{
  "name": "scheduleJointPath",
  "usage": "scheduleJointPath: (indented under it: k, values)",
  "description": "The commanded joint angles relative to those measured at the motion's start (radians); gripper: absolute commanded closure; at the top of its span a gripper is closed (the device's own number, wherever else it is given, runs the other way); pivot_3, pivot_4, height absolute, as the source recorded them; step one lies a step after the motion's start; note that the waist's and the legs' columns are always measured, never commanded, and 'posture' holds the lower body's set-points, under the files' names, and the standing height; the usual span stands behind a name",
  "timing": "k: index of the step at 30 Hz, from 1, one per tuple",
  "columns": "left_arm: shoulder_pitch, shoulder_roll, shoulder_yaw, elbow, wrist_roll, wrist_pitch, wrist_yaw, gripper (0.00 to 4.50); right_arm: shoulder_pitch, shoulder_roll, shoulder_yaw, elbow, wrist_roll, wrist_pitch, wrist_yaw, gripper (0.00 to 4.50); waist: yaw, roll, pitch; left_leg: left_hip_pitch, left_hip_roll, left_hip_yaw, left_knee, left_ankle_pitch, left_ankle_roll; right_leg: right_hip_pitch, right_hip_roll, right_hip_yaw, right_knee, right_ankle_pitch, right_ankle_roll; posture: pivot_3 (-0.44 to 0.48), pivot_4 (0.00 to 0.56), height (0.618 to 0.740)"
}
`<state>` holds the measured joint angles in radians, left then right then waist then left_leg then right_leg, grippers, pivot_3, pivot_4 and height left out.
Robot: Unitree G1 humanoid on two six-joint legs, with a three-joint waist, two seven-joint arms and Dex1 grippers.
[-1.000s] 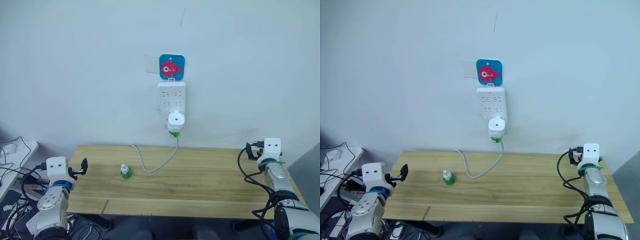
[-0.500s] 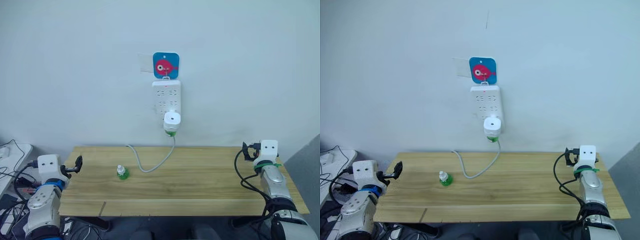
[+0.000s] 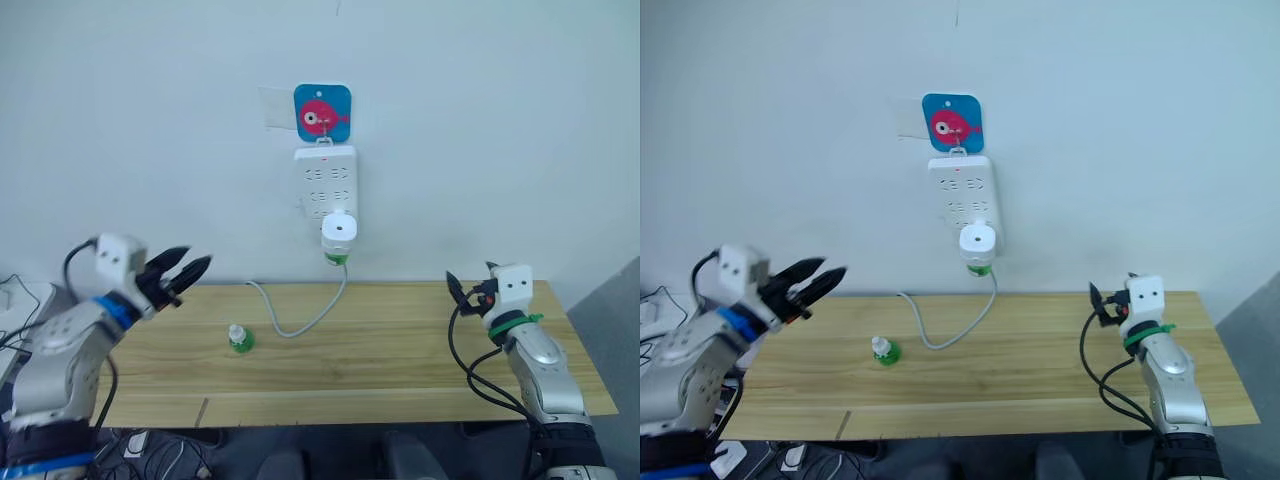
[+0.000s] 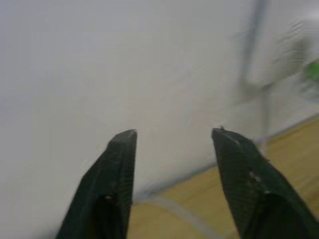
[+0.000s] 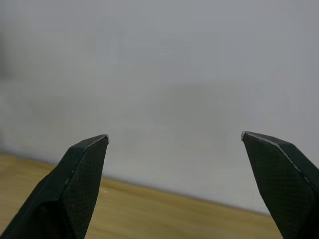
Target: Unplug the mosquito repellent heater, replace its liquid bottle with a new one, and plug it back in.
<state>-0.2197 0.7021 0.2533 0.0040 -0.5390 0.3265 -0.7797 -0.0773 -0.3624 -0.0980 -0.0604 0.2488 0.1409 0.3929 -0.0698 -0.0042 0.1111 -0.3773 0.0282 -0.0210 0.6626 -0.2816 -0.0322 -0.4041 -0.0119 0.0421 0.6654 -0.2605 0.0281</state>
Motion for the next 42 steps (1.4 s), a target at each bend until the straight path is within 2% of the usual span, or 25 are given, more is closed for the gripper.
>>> scheduleJointPath:
  k: [1,8,12,19,25,33,38,42]
  values:
    - [-0.128,0.004,-0.069,0.100,0.042,-0.019,-0.091,2.18,0.013,-0.033,0.047,-0.255,0.166,0.180,0.108,0.00,-0.019,-0.001,0.002,-0.001,0.000,-0.001,0.000,0.000,0.000,0.000,0.000,-0.001,0.000,0.000,0.000,-0.231,0.142,0.740]
    - [-0.424,-0.063,-0.182,0.437,0.157,-0.167,-0.240,2.18,-0.082,-0.034,0.119,-0.516,0.383,0.470,0.102,0.00,-0.092,-0.003,0.008,-0.003,0.001,-0.005,0.000,0.000,0.001,-0.002,0.004,-0.002,-0.001,-0.001,0.001,-0.309,0.136,0.740]
    - [-0.516,-0.099,-0.213,0.571,0.201,-0.243,-0.308,2.18,-0.130,-0.001,0.147,-0.527,0.374,0.508,0.053,0.00,-0.127,-0.003,0.008,-0.004,0.001,-0.006,0.000,-0.003,0.006,-0.002,0.004,-0.002,-0.003,-0.002,0.002,-0.329,0.127,0.740]
    - [-0.622,-0.150,-0.204,0.741,0.250,-0.333,-0.344,2.18,-0.119,0.014,0.149,-0.533,0.346,0.508,0.019,0.00,-0.129,-0.004,0.008,-0.006,-0.001,-0.007,0.002,-0.003,0.006,-0.001,-0.001,-0.002,-0.002,-0.003,0.004,-0.356,0.119,0.740]
    - [-0.630,-0.181,-0.210,0.735,0.229,-0.287,-0.429,2.18,-0.108,0.000,0.156,-0.528,0.327,0.511,0.016,0.00,-0.131,-0.004,0.008,-0.006,-0.003,-0.007,0.003,-0.003,0.006,0.000,-0.003,-0.002,-0.002,-0.004,0.005,-0.355,0.132,0.740]
    - [-0.604,-0.222,-0.186,0.573,0.151,-0.084,-0.436,2.18,-0.132,0.027,0.175,-0.550,0.330,0.574,-0.032,0.00,-0.141,-0.007,0.021,-0.007,-0.003,-0.009,0.002,-0.004,0.006,-0.001,-0.003,-0.002,-0.001,-0.005,0.007,-0.346,0.166,0.740]
    - [-0.561,-0.195,-0.178,0.522,0.152,-0.037,-0.437,3.19,-0.161,0.039,0.165,-0.583,0.348,0.640,-0.080,0.00,-0.146,-0.006,0.028,-0.007,-0.003,-0.012,0.002,-0.004,0.006,-0.001,-0.003,-0.001,-0.001,-0.005,0.007,-0.346,0.176,0.740]
    - [-0.552,-0.193,-0.171,0.513,0.156,-0.028,-0.419,3.16,-0.218,0.068,0.173,-0.596,0.338,0.705,-0.146,0.00,-0.153,-0.005,0.032,-0.006,-0.003,-0.013,0.002,-0.004,0.006,-0.001,-0.003,-0.001,-0.001,-0.005,0.007,-0.345,0.181,0.740]
